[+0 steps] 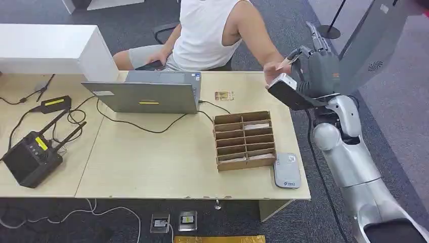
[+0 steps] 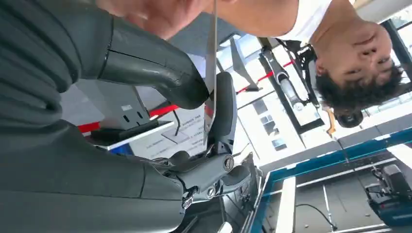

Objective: Pass the card to the sensor for recognition and then transmit it.

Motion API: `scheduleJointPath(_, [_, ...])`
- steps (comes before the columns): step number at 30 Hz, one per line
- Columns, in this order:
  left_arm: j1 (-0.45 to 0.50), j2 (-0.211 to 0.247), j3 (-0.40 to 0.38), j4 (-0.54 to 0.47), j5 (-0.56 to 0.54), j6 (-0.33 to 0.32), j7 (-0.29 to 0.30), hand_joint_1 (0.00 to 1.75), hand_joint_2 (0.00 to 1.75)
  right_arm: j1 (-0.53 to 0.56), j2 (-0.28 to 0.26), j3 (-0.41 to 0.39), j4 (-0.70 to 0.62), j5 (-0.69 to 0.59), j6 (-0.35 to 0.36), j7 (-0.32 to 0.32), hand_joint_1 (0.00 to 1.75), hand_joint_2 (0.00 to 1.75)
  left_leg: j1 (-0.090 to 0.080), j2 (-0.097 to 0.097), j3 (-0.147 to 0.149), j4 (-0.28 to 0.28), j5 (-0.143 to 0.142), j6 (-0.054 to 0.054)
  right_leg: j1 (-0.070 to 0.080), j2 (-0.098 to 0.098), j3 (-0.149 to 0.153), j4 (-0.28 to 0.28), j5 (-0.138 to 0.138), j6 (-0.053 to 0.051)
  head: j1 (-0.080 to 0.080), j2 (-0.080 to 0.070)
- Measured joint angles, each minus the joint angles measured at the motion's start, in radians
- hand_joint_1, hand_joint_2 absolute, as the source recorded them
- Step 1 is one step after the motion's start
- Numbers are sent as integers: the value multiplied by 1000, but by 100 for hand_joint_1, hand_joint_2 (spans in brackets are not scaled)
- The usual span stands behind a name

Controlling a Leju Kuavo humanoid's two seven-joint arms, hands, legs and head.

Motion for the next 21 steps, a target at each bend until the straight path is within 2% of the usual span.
scheduleJointPath(12, [-3, 1, 0, 0, -11, -14, 8, 0, 0, -31, 39, 23, 186, -8, -22, -17, 171, 175, 0, 0, 0, 0, 0, 0, 0, 0, 0, 0, 0, 0, 0, 0])
scheduleJointPath(13, [-3, 1, 0, 0, -11, -14, 9, 0, 0, -30, 40, 24, 201, -8, -23, -17, 112, 175, 0, 0, 0, 0, 0, 0, 0, 0, 0, 0, 0, 0, 0, 0])
scheduleJointPath(14, [-3, 1, 0, 0, -12, -15, 10, 0, 0, -30, 42, 25, 212, -8, -24, -17, 77, 175, 0, 0, 0, 0, 0, 0, 0, 0, -1, 0, 0, 0, 0, 0])
scheduleJointPath(15, [-3, 2, 0, 0, -12, -15, 11, 0, 0, -30, 42, 26, 222, -9, -24, -17, 0, 175, 0, 0, 0, 0, 0, 0, 0, 0, -1, 0, 0, 0, 0, 0])
scheduleJointPath(21, [-4, 3, 0, 0, -13, -15, 18, 0, 0, -26, 44, 26, 269, -10, -23, -17, 0, 175, 0, 0, 0, 0, 0, 0, 0, 1, -1, 0, 0, 0, 0, 0])
